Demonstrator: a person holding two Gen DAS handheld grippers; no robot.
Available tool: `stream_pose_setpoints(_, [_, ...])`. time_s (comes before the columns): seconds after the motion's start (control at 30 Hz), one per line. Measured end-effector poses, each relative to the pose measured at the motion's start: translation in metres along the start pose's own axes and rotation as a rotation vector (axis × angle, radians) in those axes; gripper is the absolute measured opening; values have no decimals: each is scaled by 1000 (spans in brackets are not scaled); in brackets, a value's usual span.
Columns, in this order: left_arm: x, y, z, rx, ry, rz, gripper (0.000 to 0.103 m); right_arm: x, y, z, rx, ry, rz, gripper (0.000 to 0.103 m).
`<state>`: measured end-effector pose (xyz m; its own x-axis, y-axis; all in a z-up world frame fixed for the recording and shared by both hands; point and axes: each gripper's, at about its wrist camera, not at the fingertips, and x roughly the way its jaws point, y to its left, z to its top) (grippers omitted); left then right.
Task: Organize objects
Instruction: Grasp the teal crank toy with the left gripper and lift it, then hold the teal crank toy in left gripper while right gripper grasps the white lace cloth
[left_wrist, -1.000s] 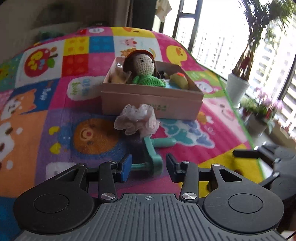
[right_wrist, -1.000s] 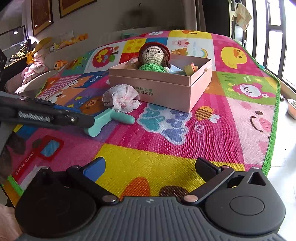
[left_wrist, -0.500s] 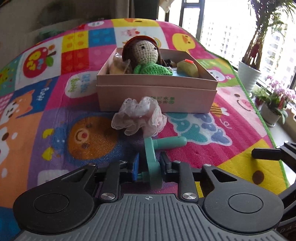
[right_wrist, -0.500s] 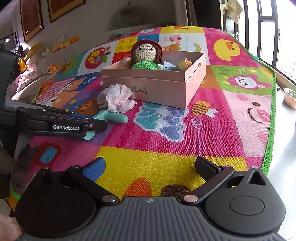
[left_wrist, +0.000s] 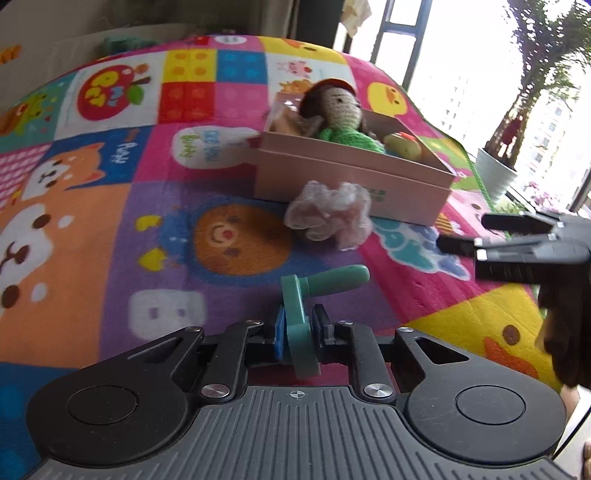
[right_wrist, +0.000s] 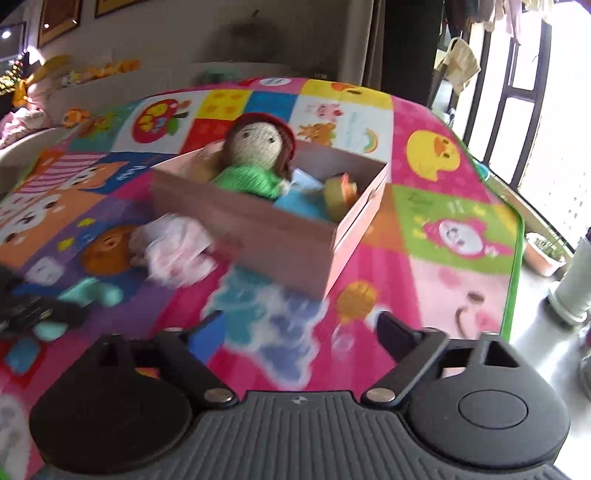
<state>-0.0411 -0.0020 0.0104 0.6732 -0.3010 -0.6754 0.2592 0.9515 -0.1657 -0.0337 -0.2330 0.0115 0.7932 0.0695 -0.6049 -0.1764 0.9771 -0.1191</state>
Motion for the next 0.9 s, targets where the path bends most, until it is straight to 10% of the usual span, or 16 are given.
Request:
stream_pose_setpoints(0.33, [-8, 24, -4, -34, -27, 45, 19, 42, -11, 27, -33, 1, -225, 63])
stream_pose_setpoints(0.57, [-7, 19, -6, -22, -36, 69, 19, -1, 10, 27, 71, -51, 131, 86])
stream_pose_setpoints(0.77, [-8, 17, -8, -18, -38, 76, 19, 23, 61, 38, 26, -29, 186, 87])
stream_pose_setpoints(0.9, [-9, 17, -8, -18, -37, 74, 19, 47, 80, 42, -10, 43, 184, 42])
